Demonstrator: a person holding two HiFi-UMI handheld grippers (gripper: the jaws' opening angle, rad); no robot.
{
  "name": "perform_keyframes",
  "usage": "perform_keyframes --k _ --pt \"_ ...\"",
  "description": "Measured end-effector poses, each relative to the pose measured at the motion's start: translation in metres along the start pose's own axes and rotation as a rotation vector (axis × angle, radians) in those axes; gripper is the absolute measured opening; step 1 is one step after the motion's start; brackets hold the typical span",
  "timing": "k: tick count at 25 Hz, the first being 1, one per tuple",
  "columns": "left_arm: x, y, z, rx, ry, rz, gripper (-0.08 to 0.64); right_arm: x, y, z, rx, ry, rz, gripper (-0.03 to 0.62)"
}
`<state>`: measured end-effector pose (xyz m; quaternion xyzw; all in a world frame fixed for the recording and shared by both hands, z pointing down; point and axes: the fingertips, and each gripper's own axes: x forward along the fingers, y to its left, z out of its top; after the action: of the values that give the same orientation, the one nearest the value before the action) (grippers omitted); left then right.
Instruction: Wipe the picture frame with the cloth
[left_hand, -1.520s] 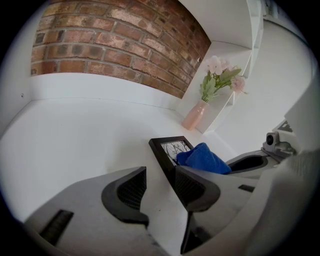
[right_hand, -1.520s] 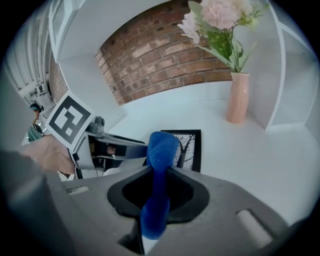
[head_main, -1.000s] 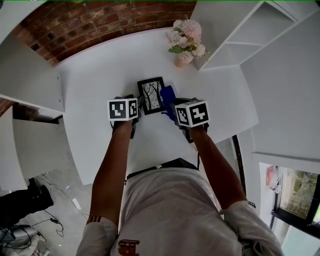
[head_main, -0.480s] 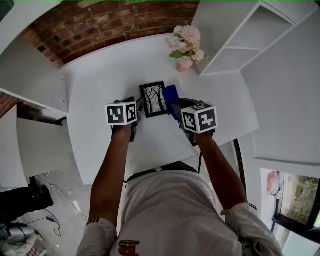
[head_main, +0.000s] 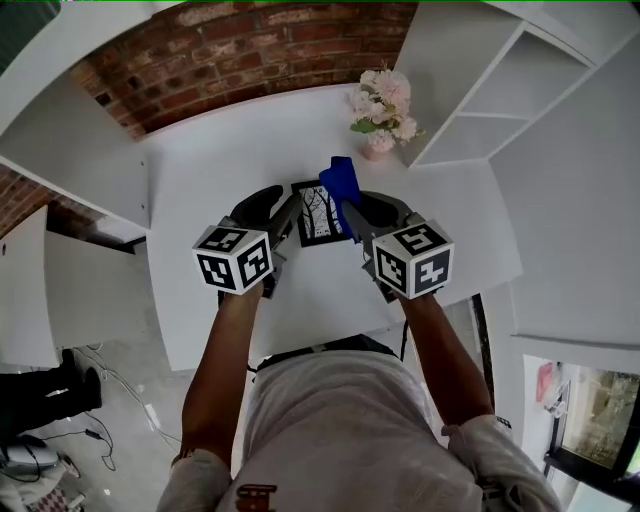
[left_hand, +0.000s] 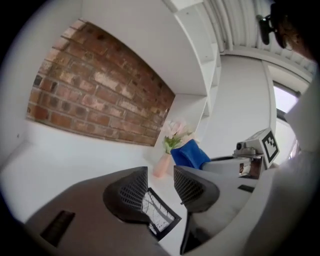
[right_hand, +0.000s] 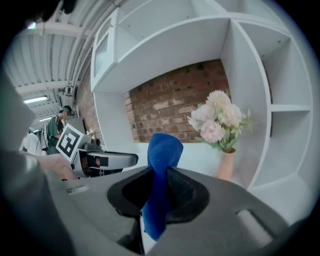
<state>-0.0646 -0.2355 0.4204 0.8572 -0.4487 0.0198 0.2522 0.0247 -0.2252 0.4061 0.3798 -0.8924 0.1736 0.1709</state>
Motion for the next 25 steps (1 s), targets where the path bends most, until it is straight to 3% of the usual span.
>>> perform_keyframes --k 5,10,15,22,25 --pt "-0.026 -0.031 0.045 0.138 -0.155 -0.051 0.124 -0.020 0.022 0.041 -0.057 -0.170 0.047 0.067" --pt "-0.048 -0.054 0.074 0.225 -0.262 -0.072 0.068 -0.038 0.037 0.068 -0.101 -0.311 0.104 0.067" --pt "-0.065 -0.077 0.092 0.337 -0.313 -0.064 0.021 -0.054 0.054 0.082 -0.166 -0.425 0.160 0.066" --pt "-0.075 -0.093 0.098 0.403 -0.349 -0.069 0.000 -0.069 0.071 0.095 -0.228 -0.531 0.218 0.067" --pt "-0.078 -0.098 0.098 0.398 -0.358 -0.078 0.000 -0.072 0.073 0.098 -0.230 -0.549 0.220 0.066"
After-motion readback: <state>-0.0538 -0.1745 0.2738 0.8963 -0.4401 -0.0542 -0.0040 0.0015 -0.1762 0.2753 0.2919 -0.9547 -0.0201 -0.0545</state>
